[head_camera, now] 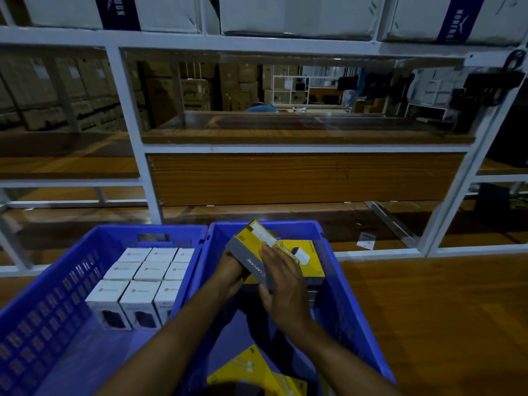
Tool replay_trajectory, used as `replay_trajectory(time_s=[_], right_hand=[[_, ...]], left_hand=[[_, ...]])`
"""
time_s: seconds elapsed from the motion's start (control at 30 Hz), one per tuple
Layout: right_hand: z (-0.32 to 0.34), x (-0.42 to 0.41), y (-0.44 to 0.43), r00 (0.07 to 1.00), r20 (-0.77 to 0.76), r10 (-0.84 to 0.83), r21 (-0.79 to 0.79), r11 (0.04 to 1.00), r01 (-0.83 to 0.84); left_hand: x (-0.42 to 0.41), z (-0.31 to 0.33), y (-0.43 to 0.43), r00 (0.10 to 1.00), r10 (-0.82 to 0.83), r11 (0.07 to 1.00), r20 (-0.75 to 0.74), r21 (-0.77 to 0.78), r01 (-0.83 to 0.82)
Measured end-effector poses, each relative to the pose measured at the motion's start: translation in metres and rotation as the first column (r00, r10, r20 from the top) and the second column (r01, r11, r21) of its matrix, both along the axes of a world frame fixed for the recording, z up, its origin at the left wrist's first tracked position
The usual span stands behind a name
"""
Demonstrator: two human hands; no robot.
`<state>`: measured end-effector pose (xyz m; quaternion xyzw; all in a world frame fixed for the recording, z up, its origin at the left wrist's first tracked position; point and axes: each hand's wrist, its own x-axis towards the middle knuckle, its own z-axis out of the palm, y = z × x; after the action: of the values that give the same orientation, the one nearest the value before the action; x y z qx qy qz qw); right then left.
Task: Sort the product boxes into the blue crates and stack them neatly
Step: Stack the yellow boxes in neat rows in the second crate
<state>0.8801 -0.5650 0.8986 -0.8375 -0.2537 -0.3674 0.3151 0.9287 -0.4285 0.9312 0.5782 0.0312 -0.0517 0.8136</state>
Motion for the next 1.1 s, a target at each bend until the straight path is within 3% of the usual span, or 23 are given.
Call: replay_trajectory(time_s=[0.07, 0.13, 0.23, 0.3, 0.33, 0.43, 0.5, 0.57, 0.67, 0.77, 0.83, 0.97, 1.03, 1.1], right_hand=[[0.001, 0.002, 0.001, 0.997, -0.066, 0.043, 0.158, 0.987, -0.033], [0.010, 0.002, 0.001, 0.976, -0.204, 0.070, 0.405, 0.914, 0.019], [0.020, 0.007, -0.005, 0.893, -0.379, 0.243, 0.758, 0.635, 0.149], [0.022, 0.012, -0.010, 0.787, -0.468, 0.402, 0.846, 0.460, 0.268], [0.023, 0.013, -0.012, 0.718, -0.522, 0.459, 0.840, 0.424, 0.339], [0.027, 0.013, -0.015, 0.503, -0.693, 0.516, 0.721, 0.501, 0.479], [0.025, 0.016, -0.015, 0.446, -0.765, 0.464, 0.643, 0.594, 0.484], [0.018, 0.020, -0.014, 0.482, -0.805, 0.345, 0.565, 0.693, 0.448], [0.007, 0.024, -0.011, 0.610, -0.777, 0.155, 0.470, 0.787, 0.399], [0.007, 0.023, -0.007, 0.672, -0.721, 0.169, 0.505, 0.792, 0.343], [0.007, 0.022, -0.004, 0.692, -0.704, 0.159, 0.482, 0.822, 0.302], [-0.004, 0.020, -0.007, 0.771, -0.628, -0.103, 0.176, 0.946, 0.270], [-0.011, 0.021, -0.008, 0.742, -0.627, -0.237, -0.031, 0.960, 0.280], [-0.016, 0.020, -0.010, 0.718, -0.622, -0.311, -0.161, 0.949, 0.271]], left_hand=[[-0.001, 0.004, -0.001, 1.000, -0.010, 1.000, -0.006, 0.019, 0.010], [0.001, 0.008, -0.001, 0.999, -0.048, 0.998, 0.016, 0.049, 0.047], [0.002, 0.008, 0.000, 0.999, -0.051, 0.998, -0.012, 0.045, 0.052], [0.004, 0.005, 0.000, 0.998, -0.053, 0.998, -0.042, 0.039, 0.055], [0.003, 0.005, 0.000, 0.997, -0.058, 0.997, -0.056, 0.044, 0.061], [0.003, 0.005, 0.001, 0.995, -0.026, 0.995, -0.091, 0.092, 0.034], [0.005, 0.003, 0.003, 0.997, 0.000, 0.994, -0.074, 0.111, 0.009], [0.009, -0.002, 0.006, 0.998, 0.016, 0.992, -0.056, 0.127, -0.009], [0.017, -0.011, 0.012, 0.993, 0.103, 0.990, -0.058, 0.105, -0.097], [0.024, -0.017, 0.016, 0.986, 0.156, 0.982, -0.052, 0.120, -0.149], [0.026, -0.016, 0.017, 0.978, 0.198, 0.958, -0.062, 0.222, -0.180], [0.036, -0.026, 0.017, 0.946, 0.273, 0.889, -0.173, 0.421, -0.180], [0.043, -0.044, 0.018, 0.934, 0.294, 0.858, -0.205, 0.487, -0.164], [0.044, -0.053, 0.017, 0.944, 0.192, 0.821, -0.268, 0.572, -0.005]])
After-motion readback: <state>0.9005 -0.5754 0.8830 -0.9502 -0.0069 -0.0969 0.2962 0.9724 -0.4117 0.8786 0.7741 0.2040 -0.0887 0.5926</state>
